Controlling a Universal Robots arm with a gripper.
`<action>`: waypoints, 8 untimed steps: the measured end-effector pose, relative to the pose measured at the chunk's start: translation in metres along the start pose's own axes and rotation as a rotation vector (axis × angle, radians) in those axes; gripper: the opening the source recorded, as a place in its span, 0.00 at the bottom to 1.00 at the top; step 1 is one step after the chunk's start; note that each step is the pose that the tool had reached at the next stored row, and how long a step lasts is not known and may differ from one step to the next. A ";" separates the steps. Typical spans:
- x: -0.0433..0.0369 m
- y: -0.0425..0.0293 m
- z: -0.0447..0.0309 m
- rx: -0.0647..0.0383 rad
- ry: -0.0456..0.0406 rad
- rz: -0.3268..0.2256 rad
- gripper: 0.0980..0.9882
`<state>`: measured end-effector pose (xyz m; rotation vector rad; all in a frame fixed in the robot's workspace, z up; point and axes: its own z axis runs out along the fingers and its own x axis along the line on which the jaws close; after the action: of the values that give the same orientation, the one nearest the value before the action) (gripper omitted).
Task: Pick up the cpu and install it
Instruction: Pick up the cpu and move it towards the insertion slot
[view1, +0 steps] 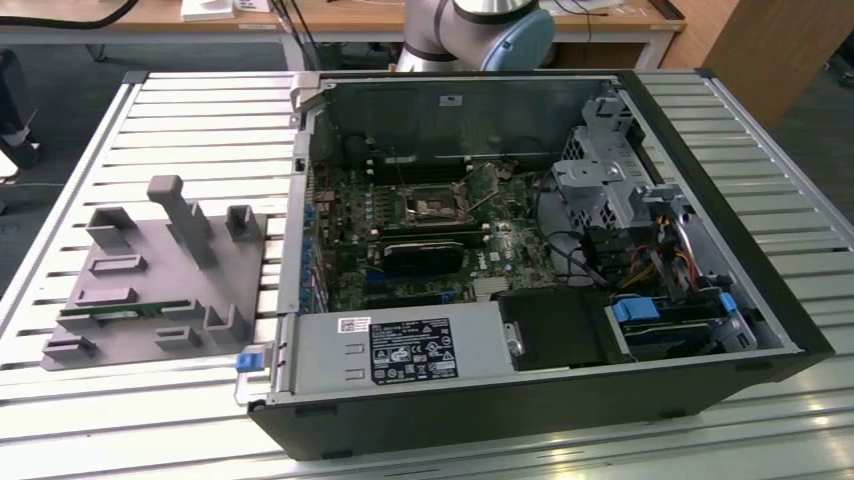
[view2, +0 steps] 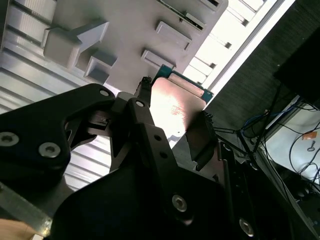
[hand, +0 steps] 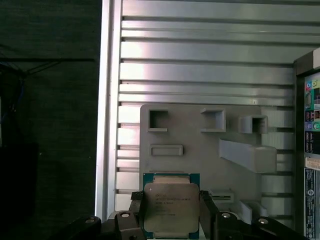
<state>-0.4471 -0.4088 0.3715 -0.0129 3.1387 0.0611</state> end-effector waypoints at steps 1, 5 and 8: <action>0.0000 0.0001 -0.0008 0.000 0.0000 0.000 0.49; 0.0000 0.0002 -0.0039 0.000 0.0000 0.000 0.49; 0.0000 0.0002 -0.0063 0.000 -0.0001 0.000 0.49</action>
<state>-0.4471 -0.4087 0.3778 -0.0129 3.1387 0.0612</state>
